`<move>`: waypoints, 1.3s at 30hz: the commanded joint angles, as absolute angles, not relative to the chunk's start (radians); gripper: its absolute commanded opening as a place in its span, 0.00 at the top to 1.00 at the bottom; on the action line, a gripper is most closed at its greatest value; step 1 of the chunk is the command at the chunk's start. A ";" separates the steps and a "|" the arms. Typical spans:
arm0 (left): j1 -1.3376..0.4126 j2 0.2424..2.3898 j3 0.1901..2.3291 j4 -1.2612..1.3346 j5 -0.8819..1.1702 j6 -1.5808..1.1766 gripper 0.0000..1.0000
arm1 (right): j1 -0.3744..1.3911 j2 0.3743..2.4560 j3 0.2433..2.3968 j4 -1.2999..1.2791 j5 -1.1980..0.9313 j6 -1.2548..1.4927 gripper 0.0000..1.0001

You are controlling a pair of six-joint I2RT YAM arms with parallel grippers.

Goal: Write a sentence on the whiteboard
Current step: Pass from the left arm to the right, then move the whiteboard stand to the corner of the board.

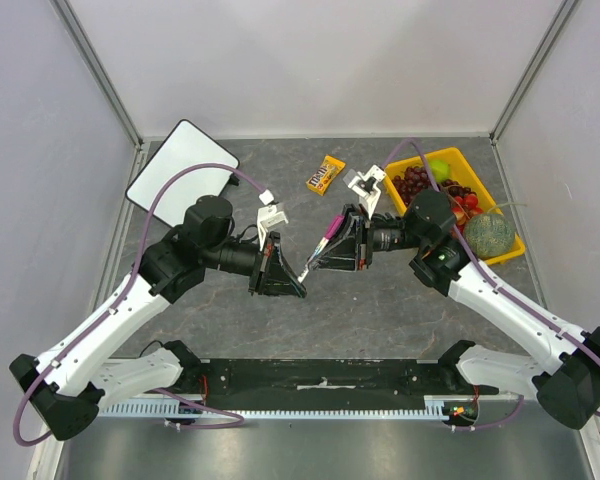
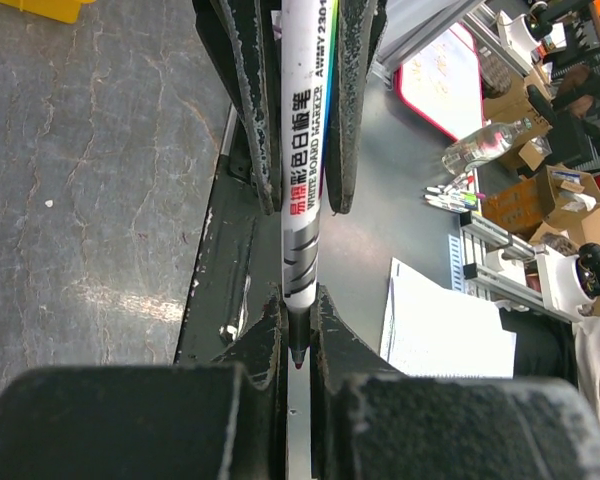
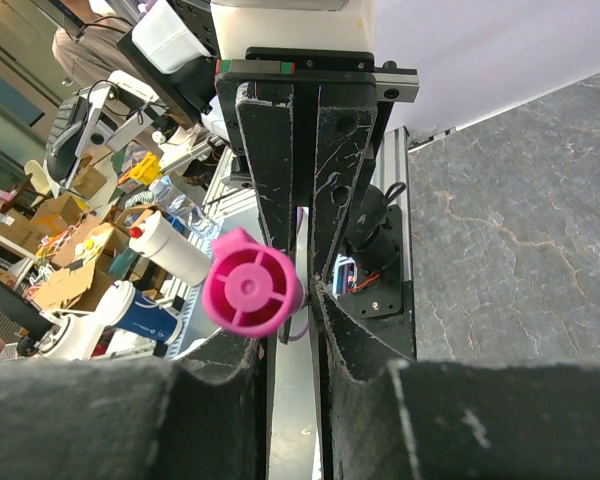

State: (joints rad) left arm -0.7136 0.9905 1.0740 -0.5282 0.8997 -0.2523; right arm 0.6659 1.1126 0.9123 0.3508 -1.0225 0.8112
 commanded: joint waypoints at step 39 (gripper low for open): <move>-0.545 0.894 0.864 -0.508 0.071 -0.638 0.00 | 0.477 0.983 0.793 0.080 -0.615 0.634 1.00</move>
State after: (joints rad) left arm -0.6033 0.7921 0.8570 -0.4889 0.2058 -0.4961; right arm 0.5171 1.0222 0.7879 0.1303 -0.6533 0.6998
